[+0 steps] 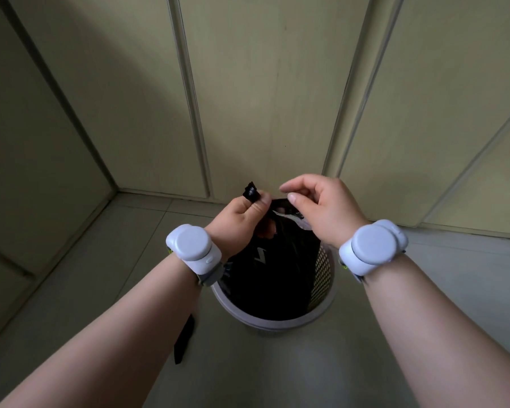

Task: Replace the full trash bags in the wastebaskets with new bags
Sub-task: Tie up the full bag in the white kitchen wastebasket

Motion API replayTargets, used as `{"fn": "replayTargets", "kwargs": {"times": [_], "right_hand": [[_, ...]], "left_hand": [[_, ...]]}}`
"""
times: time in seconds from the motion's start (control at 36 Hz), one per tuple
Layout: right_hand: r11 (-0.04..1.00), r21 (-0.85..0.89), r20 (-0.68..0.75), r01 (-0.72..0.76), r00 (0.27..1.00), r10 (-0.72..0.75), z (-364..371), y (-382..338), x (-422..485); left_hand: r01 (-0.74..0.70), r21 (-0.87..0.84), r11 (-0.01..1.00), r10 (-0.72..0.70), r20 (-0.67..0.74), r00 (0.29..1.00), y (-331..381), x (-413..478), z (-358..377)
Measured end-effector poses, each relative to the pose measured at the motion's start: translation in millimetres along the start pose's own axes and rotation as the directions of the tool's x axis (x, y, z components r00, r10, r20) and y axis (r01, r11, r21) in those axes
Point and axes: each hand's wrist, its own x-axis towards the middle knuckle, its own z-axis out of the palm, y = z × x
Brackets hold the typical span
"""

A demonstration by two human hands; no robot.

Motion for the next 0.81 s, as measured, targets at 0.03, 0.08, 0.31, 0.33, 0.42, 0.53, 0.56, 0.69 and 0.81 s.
{"fn": "replayTargets", "kwargs": {"times": [0.03, 0.08, 0.31, 0.33, 0.42, 0.53, 0.56, 0.69, 0.81], "right_hand": [[1.000, 0.004, -0.013, -0.005, 1.000, 0.005, 0.1, 1.9, 0.7], [0.998, 0.048, -0.008, -0.033, 0.999, 0.033, 0.2, 5.4, 2.0], [0.966, 0.126, 0.187, -0.228, 0.961, 0.202, 16.1, 15.1, -1.9], [0.963, 0.113, 0.188, -0.243, 0.957, 0.220, 19.9, 17.8, -2.2], [0.974, 0.060, 0.142, -0.219, 0.967, 0.209, 30.8, 23.8, -4.4], [0.983, 0.049, 0.044, -0.178, 0.983, 0.176, 38.4, 29.5, -4.8], [0.983, 0.057, 0.032, -0.177, 0.984, 0.175, 39.8, 30.2, -4.4], [0.980, 0.042, -0.029, -0.193, 0.981, 0.194, 39.6, 32.4, -6.3], [0.986, -0.097, -0.155, -0.136, 0.981, 0.121, 36.5, 33.8, -5.6]], "left_hand": [[0.012, -0.036, 0.999, -0.013, -0.036, 0.999, -2.1, 1.5, -0.7], [0.022, -0.088, 0.996, -0.034, -0.132, 0.991, -7.8, 5.4, -3.2], [-0.050, 0.168, 0.985, 0.093, -0.263, 0.960, -8.5, 8.3, -6.4], [-0.084, 0.283, 0.955, 0.153, -0.232, 0.960, -7.1, 7.1, -6.5], [-0.194, 0.569, 0.799, 0.312, -0.116, 0.943, -4.5, 2.3, -3.2], [-0.354, 0.644, 0.678, 0.457, 0.008, 0.889, -8.5, -2.0, 1.3], [-0.372, 0.641, 0.671, 0.467, 0.024, 0.884, -10.0, -2.5, 1.0], [-0.439, 0.615, 0.654, 0.493, 0.093, 0.865, -15.2, -3.5, -2.1], [-0.470, 0.582, 0.664, 0.504, 0.116, 0.856, -21.4, -4.8, -2.5]]}}
